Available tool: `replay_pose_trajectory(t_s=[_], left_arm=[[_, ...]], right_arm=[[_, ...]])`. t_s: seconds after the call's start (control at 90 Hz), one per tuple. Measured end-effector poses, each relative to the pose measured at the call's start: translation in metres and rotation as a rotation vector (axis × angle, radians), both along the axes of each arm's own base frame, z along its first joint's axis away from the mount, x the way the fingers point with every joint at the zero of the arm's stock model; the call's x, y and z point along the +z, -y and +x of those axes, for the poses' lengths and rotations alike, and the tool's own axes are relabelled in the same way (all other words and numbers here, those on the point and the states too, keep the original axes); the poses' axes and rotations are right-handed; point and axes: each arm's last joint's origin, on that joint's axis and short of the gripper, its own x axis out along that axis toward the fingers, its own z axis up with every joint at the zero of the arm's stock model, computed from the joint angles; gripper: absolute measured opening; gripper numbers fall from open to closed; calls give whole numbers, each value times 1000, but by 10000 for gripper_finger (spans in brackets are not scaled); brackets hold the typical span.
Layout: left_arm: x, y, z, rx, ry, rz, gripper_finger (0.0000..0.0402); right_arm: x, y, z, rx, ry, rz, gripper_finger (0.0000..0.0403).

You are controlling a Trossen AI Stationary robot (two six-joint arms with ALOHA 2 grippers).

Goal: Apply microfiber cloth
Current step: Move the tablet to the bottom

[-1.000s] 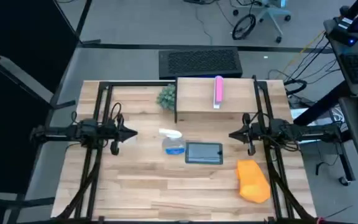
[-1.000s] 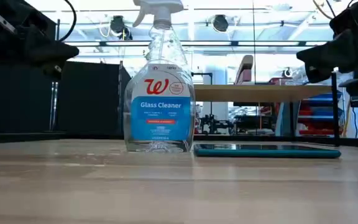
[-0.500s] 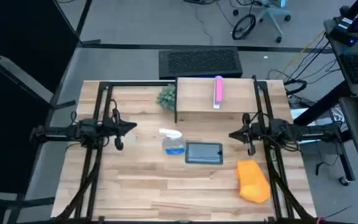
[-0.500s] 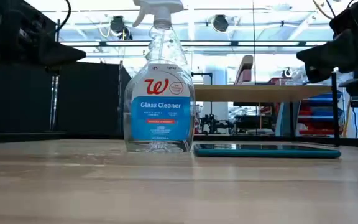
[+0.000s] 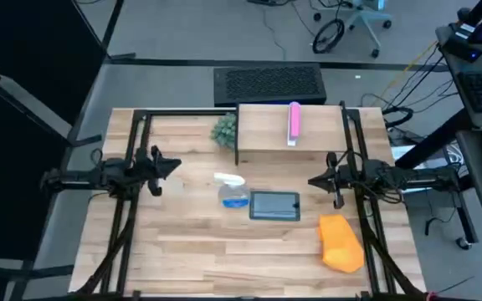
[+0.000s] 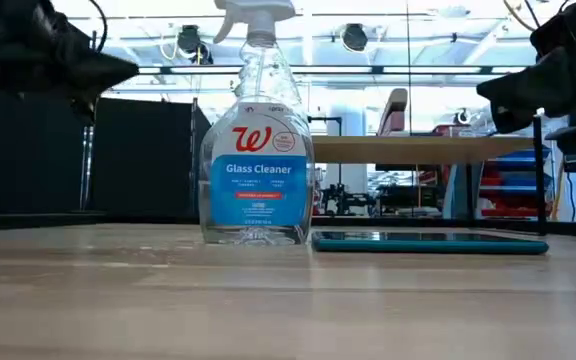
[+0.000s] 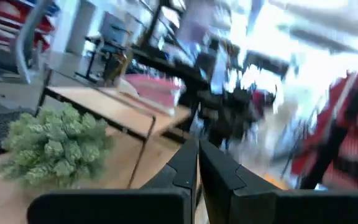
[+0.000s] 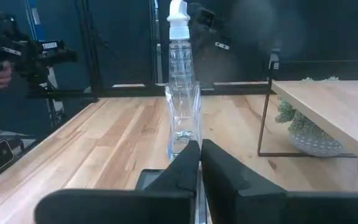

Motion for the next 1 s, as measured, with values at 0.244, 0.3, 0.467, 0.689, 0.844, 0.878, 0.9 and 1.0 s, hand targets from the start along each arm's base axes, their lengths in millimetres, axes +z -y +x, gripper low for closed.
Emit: replay_pose_trajectory(t_s=[0.244,0.3,0.467,0.689,0.844,0.878,0.9,1.0], left_arm=[[13,1,-3,-52,58,5,2],[29,2,-6,-66,92,18,1],[80,5,-4,-79,-7,106,0],[104,18,48,-170,-443,16,0],[83,36,72,-230,-763,-126,0],[79,41,76,-244,-792,-165,0],[76,44,78,-254,-814,-188,0],[64,61,84,-295,-889,-292,0]], right_arm=[[0,0,0,0,0,0,0],[0,0,0,0,0,0,0],[0,0,0,0,1,0,0],[5,0,0,0,49,-13,0],[11,0,0,3,112,115,0],[13,0,0,5,125,152,0],[14,0,-1,6,135,174,0],[18,1,-1,-14,183,209,0]])
